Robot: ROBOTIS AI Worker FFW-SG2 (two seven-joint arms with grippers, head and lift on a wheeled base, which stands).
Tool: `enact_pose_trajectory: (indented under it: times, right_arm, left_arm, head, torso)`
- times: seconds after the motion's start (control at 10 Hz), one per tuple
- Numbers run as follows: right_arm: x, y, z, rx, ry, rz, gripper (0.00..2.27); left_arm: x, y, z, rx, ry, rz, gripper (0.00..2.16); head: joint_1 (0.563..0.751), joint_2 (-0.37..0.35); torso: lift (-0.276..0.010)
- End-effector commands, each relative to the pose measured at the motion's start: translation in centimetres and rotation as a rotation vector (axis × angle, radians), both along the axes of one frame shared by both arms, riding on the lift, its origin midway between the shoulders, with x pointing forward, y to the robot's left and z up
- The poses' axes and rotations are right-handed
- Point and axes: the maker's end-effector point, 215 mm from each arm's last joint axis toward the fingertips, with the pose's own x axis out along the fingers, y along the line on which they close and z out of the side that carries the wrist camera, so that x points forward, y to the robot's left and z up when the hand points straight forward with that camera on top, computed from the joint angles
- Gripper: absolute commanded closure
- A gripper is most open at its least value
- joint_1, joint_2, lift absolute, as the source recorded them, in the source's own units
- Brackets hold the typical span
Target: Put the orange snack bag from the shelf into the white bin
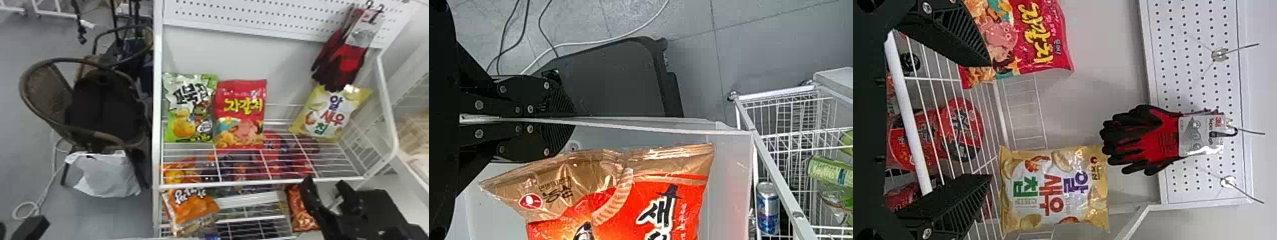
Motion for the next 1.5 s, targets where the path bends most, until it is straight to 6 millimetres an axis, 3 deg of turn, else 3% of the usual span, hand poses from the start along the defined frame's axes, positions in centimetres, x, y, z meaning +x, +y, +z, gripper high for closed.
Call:
enact_pose_trajectory:
  times: [0.0,1.4]
  right_arm:
    - [0.0,0.2,-0.1,0.003,0.001,0.003,0.09]
    - [0.8,1.2,-0.6,0.018,0.004,0.016,0.09]
  left_arm:
    - [0.0,0.1,0.0,0.002,0.001,-0.001,2.14]
    - [-0.5,0.4,-0.3,0.013,0.013,0.000,2.14]
  head:
    - [0.695,-0.241]
    - [0.695,-0.213]
  torso:
    - [0.001]
    - [0.001]
